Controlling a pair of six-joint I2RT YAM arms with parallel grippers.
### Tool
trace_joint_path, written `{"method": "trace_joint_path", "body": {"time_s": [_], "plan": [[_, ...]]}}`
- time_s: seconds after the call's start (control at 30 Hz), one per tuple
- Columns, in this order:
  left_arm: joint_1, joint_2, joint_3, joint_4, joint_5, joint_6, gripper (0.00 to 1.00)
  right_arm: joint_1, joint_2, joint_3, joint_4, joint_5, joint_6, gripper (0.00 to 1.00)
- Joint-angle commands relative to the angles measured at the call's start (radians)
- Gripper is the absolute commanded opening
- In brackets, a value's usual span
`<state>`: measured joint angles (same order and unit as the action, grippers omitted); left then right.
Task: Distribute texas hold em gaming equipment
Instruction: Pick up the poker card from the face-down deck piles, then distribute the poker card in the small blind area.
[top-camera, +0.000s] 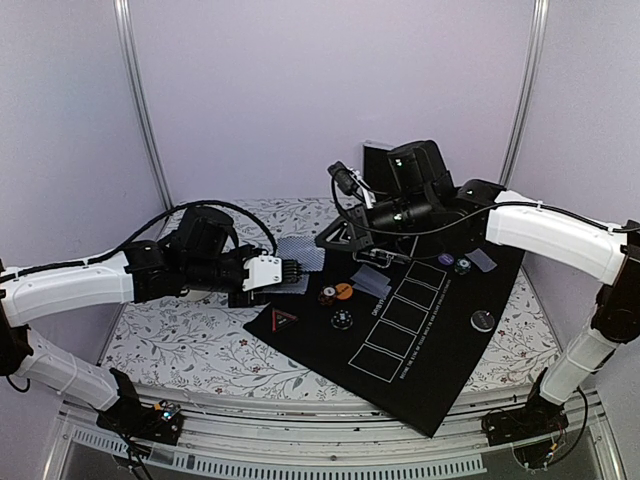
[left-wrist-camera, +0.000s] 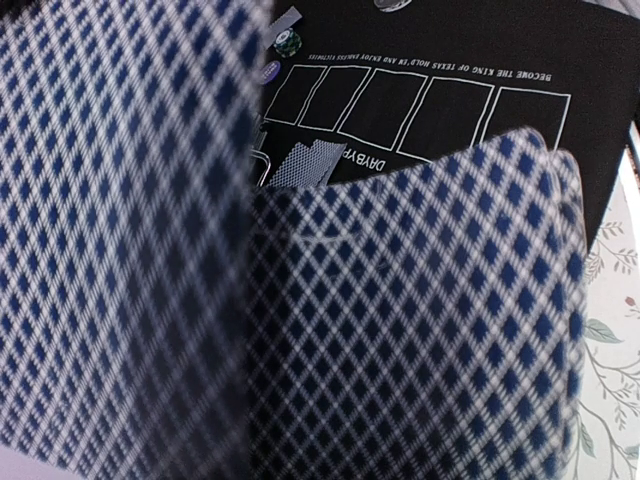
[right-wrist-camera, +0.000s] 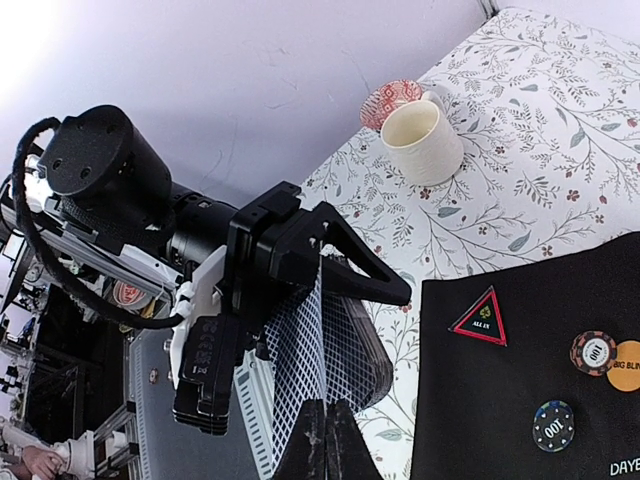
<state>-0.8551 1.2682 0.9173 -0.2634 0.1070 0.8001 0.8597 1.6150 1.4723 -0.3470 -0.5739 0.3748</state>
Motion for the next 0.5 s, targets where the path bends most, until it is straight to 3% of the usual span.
{"method": "trace_joint_path", "body": {"time_s": [0.0,0.27,0.47], "plan": [[-0.015,-0.023,-0.005,0.011,0.01,0.002,0.49,-0.017,-0.031,-0.011,0.025,0.008,0.013,0.02],[-0.015,-0.025,-0.005,0.012,0.009,0.004,0.49,-0.204,-0.147,-0.069,-0.003,0.05,-0.001,0.02],[-0.015,-0.026,-0.003,0.008,0.01,0.004,0.49,-0.536,-0.242,-0.185,-0.014,0.003,-0.02,0.02]]}}
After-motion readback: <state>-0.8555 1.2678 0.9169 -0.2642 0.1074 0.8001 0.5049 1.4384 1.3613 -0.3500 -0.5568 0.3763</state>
